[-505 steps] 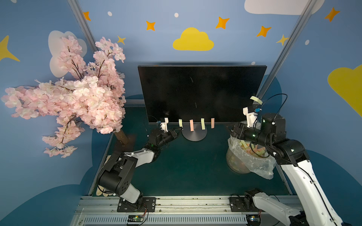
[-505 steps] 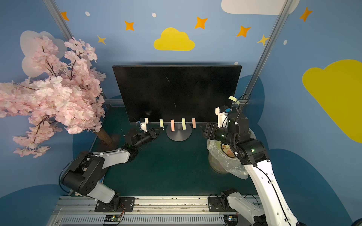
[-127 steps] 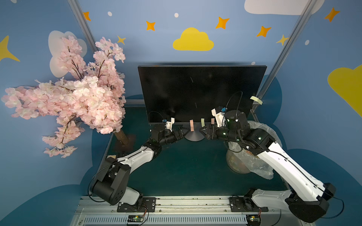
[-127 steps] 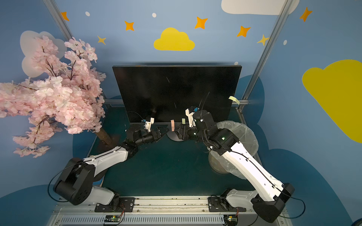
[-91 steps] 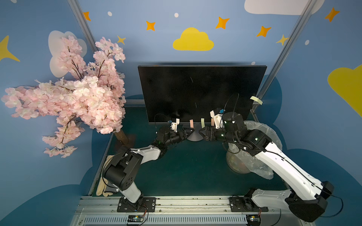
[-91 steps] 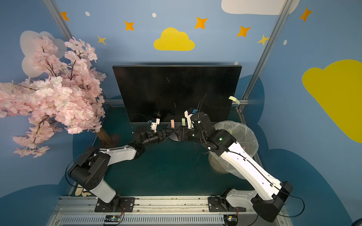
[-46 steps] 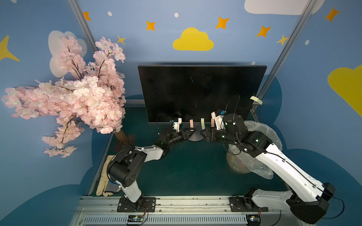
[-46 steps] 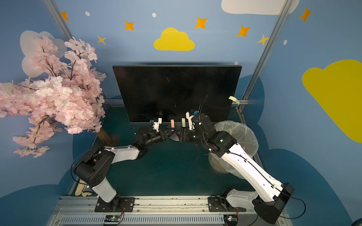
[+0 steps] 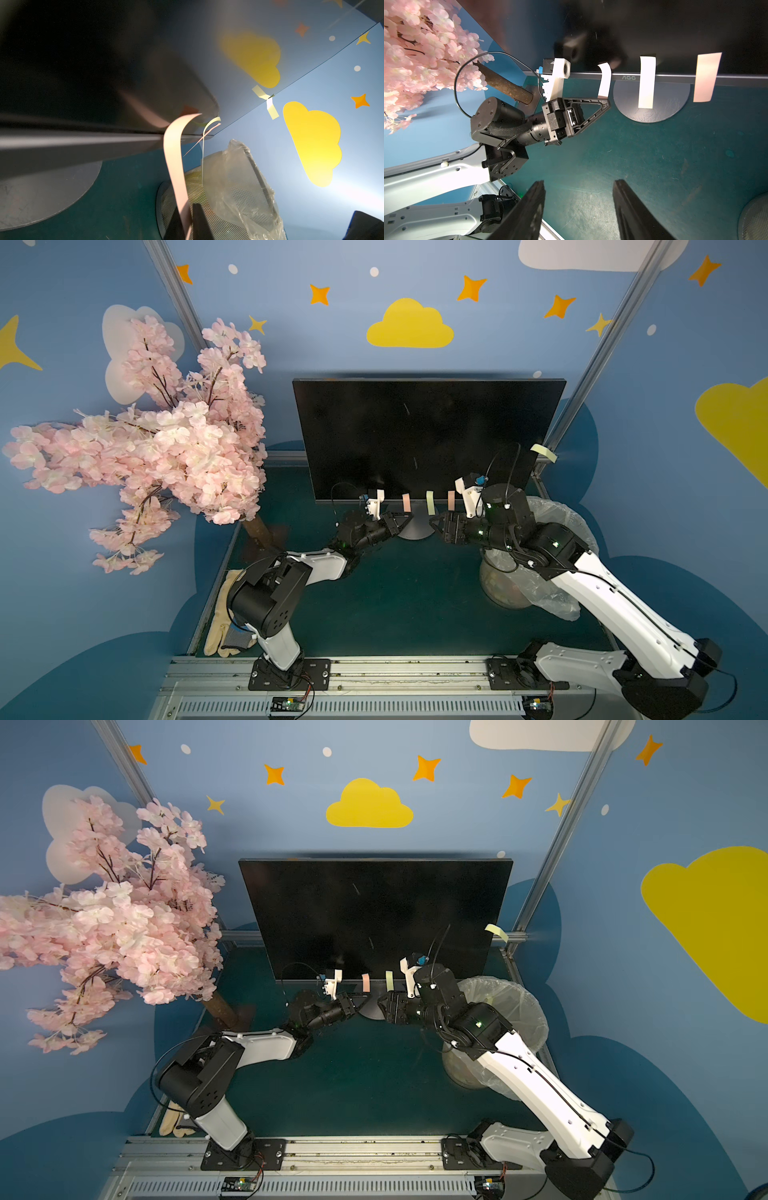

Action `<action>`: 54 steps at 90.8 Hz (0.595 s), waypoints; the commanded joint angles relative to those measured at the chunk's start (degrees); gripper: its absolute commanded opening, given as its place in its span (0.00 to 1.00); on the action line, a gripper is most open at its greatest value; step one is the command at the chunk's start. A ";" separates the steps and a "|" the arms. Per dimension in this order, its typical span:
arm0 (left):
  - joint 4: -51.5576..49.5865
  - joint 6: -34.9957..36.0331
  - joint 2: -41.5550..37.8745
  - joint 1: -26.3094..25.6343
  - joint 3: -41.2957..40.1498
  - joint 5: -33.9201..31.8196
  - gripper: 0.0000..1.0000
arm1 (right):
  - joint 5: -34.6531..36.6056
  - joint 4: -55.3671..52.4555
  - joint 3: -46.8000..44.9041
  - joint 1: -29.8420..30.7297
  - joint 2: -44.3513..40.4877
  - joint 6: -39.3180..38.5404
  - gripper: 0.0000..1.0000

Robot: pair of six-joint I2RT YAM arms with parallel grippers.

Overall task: Remove the sticky note from the monitor
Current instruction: Tear off the sticky note from the monitor.

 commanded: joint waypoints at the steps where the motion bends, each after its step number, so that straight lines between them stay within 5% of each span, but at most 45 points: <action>1: -1.54 -0.53 -1.19 0.86 -0.87 -3.18 0.03 | 0.86 -0.13 -0.79 -0.24 -1.64 -0.31 0.58; 54: -21.18 5.91 -19.82 -5.82 -2.21 -4.67 0.03 | 1.33 -0.57 -1.66 -4.10 -5.69 -0.13 0.58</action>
